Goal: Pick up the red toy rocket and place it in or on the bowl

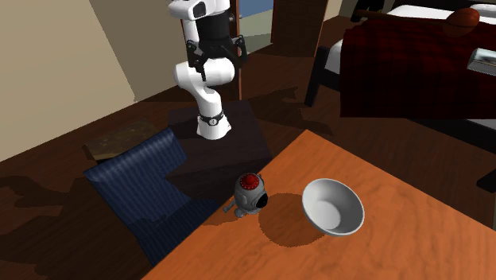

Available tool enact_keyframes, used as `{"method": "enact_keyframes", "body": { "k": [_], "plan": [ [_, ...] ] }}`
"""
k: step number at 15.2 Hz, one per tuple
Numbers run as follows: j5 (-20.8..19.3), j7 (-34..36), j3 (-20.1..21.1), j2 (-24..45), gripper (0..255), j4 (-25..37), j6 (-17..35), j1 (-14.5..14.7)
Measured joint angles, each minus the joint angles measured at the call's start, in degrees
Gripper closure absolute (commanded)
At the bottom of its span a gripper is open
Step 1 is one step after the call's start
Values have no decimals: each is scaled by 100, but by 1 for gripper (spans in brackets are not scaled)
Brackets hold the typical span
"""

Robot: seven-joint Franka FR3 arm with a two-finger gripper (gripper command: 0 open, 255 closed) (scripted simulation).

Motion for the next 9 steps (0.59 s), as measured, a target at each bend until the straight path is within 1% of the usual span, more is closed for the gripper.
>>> {"method": "enact_keyframes", "body": {
  "k": [2, 6, 9],
  "plan": [
    [31, 93, 43, -23, 0, -101, 90, -20],
    [260, 797, 369, -50, 0, -719, 781, -163],
    [437, 1373, 653, 138, 0, -1100, 1438, -293]
  ]
}}
